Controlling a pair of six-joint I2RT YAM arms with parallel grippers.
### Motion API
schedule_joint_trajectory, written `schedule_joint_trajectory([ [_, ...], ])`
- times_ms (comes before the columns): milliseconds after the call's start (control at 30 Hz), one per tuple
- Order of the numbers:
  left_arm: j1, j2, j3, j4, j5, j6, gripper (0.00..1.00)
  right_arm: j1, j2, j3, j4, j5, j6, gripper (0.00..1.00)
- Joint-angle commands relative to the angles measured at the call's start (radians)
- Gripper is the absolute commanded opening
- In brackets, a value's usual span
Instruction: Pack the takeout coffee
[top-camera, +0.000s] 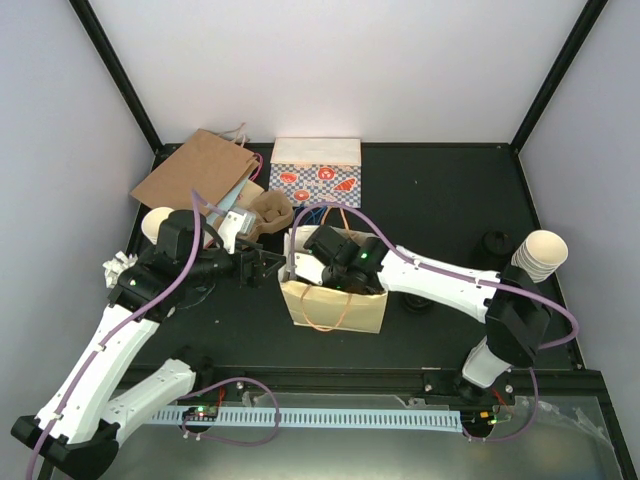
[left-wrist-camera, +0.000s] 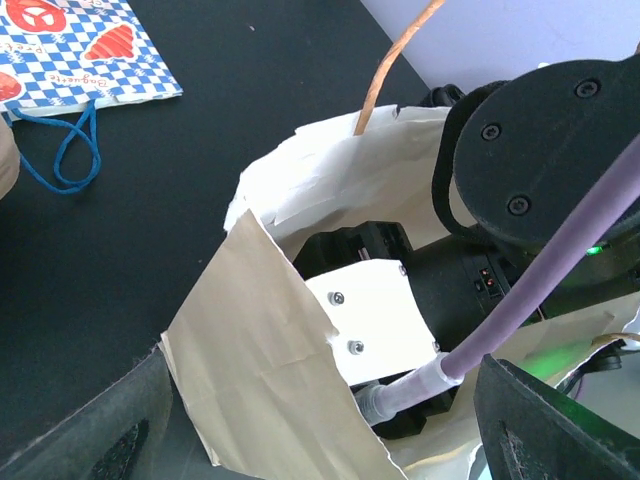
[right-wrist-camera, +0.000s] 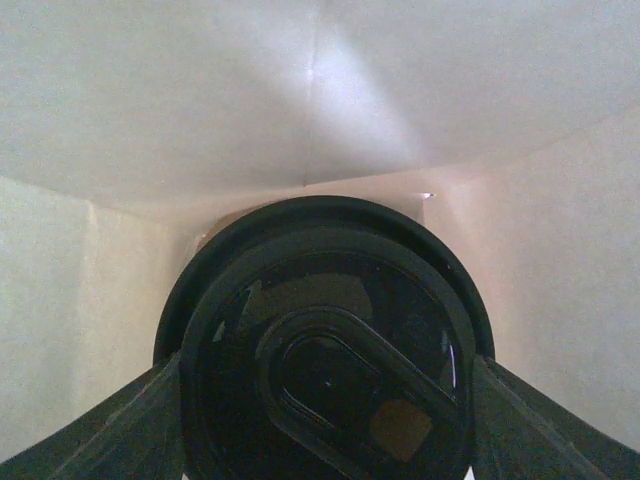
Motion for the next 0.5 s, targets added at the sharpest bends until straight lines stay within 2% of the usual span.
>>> schedule_joint_trajectory([
  [0,0.003,-0.002,0.004,0.033,0.035,-0.017,0.85,-0.004,0.056,-0.084,-0.146,0.243,0.000,0.52],
  [467,0.000,0.010,0.001,0.040,0.048,-0.029,0.85,-0.004,0.003,0.013,-0.185,0.200,0.006,0.53],
])
